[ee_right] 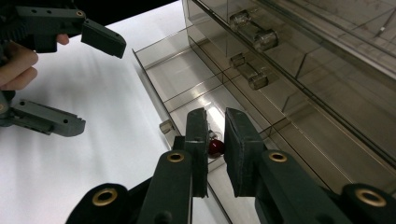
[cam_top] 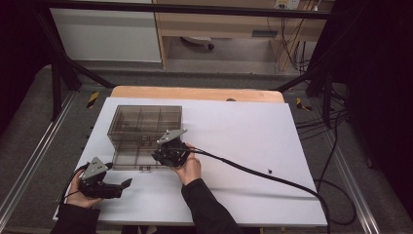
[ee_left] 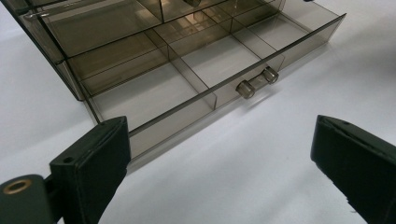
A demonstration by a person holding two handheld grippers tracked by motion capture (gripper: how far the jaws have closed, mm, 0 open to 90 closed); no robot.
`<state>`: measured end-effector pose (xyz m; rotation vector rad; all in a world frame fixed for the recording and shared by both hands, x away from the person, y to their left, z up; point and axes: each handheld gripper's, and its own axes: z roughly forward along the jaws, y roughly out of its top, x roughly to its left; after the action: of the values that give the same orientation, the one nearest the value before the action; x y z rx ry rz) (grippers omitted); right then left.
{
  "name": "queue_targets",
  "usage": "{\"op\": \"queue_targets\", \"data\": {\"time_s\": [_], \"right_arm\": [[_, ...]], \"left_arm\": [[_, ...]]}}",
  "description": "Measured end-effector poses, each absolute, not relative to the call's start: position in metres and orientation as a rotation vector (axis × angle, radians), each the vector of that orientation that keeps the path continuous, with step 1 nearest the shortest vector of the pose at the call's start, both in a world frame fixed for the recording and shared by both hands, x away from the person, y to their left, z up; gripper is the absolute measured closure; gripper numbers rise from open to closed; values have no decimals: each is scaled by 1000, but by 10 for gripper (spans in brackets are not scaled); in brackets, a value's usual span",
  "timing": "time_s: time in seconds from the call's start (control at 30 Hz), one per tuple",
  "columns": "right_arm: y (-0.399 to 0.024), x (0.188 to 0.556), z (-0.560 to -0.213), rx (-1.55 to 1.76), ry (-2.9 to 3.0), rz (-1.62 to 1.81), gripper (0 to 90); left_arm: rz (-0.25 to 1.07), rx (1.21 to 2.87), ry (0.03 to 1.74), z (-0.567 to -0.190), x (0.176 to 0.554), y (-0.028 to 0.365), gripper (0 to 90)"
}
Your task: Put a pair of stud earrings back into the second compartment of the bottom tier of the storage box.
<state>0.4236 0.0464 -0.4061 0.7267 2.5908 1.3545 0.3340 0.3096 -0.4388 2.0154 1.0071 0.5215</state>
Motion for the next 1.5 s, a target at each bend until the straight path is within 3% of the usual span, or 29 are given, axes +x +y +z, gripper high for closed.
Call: {"op": "queue_targets", "data": {"time_s": [1.27, 1.5], "right_arm": [[73, 435, -435, 751, 2616, 1301, 796], [72, 433, -432, 746, 2597, 1312, 722]], "left_arm": [[519, 2020, 1002, -439, 334, 309, 51], [519, 2021, 1001, -439, 334, 309, 51]]}}
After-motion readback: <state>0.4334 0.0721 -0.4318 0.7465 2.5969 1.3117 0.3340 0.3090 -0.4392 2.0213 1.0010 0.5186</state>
